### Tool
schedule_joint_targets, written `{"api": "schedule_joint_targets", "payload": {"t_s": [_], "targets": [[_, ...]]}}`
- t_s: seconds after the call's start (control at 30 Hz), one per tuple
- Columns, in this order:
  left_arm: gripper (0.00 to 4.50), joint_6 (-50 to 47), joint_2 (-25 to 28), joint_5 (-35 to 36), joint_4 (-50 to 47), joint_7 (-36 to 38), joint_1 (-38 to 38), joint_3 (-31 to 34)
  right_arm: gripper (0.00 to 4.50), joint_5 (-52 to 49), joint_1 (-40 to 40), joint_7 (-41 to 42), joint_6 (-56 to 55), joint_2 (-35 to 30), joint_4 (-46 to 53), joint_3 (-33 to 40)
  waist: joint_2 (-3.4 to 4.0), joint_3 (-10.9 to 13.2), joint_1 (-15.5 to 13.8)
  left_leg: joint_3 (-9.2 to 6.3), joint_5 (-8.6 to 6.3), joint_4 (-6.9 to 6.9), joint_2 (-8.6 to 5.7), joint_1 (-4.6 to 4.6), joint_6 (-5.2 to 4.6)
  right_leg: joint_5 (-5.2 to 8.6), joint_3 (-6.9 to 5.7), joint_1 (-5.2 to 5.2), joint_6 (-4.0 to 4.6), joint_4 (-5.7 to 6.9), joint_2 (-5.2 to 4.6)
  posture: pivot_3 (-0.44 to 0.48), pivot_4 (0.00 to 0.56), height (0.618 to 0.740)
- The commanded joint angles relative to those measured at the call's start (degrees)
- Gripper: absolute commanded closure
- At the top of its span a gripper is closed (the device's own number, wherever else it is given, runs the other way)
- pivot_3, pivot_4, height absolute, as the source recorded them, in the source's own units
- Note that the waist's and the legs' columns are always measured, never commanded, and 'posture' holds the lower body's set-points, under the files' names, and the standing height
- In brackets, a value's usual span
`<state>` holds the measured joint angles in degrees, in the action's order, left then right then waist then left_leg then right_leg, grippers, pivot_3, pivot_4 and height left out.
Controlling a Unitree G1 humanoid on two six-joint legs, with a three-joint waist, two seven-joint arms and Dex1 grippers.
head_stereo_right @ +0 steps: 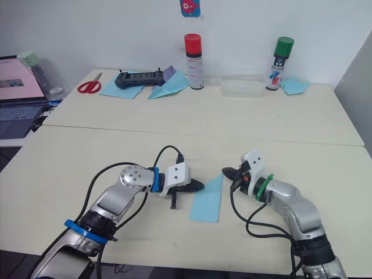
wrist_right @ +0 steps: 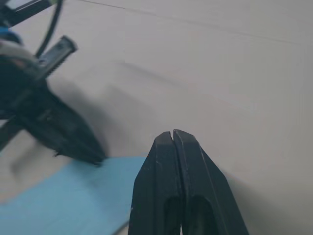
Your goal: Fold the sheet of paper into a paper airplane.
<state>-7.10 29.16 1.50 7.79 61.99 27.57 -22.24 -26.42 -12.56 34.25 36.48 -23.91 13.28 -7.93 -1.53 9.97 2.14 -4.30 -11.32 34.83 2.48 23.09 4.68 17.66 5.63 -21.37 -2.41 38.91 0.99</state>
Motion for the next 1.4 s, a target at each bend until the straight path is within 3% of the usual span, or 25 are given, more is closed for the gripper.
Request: {"api": "schedule_joint_targets", "payload": {"t_s": [0.03,0.3,0.9,1.03,1.23,1.4], "targets": [[4.50,-1.21,-0.15,-2.67,1.96,0.00,-0.76,-2.20,4.49,1.91,0.92,1.24,2.38,-1.01,1.48,-3.91,0.00,0.01,0.00,0.01,0.00,0.00,-0.02,0.01,0.00,0.00,0.02,0.00,0.00,0.00,-0.01,0.000,0.150,0.740],[4.50,-1.79,0.46,-2.71,0.40,0.06,-1.88,-2.13,4.49,5.30,3.84,4.05,4.94,-6.02,3.68,-9.59,-0.02,-0.02,-0.10,0.03,0.00,0.00,-0.03,-0.01,0.01,0.04,0.03,0.01,0.00,-0.02,-0.04,0.000,0.150,0.740],[4.50,-2.06,0.86,-2.70,-0.74,0.30,-2.83,-2.13,4.49,0.37,8.04,12.29,11.55,-10.00,9.25,-13.05,-0.11,-0.09,-0.04,0.03,-0.03,-0.06,-0.01,-0.05,0.02,0.12,0.01,0.02,0.03,-0.02,-0.03,0.000,0.150,0.740],[4.50,-1.94,0.59,-2.77,-0.60,0.22,-2.86,-2.38,4.49,-3.43,10.24,20.09,14.83,-17.99,13.68,-15.20,-0.18,-0.13,-0.17,0.03,-0.04,-0.09,-0.04,-0.04,0.03,0.18,0.00,0.03,0.01,-0.07,-0.07,0.000,0.150,0.740],[4.50,-1.23,0.06,-2.93,0.31,0.15,-2.53,-2.60,4.49,-9.07,11.87,20.62,17.06,-20.40,17.77,-9.58,-0.28,-0.15,-0.30,-0.02,-0.10,-0.10,-0.02,-0.03,0.01,0.25,-0.07,0.05,0.04,-0.09,-0.06,0.000,0.150,0.740],[4.50,-0.36,-0.51,-2.90,1.84,0.06,-1.57,-2.42,4.49,-17.12,11.02,17.63,21.46,-18.58,19.40,-0.34,-0.31,-0.12,-0.29,0.00,-0.10,-0.07,-0.03,-0.02,0.01,0.22,-0.03,0.05,0.00,-0.08,-0.06,0.000,0.150,0.740]]}}
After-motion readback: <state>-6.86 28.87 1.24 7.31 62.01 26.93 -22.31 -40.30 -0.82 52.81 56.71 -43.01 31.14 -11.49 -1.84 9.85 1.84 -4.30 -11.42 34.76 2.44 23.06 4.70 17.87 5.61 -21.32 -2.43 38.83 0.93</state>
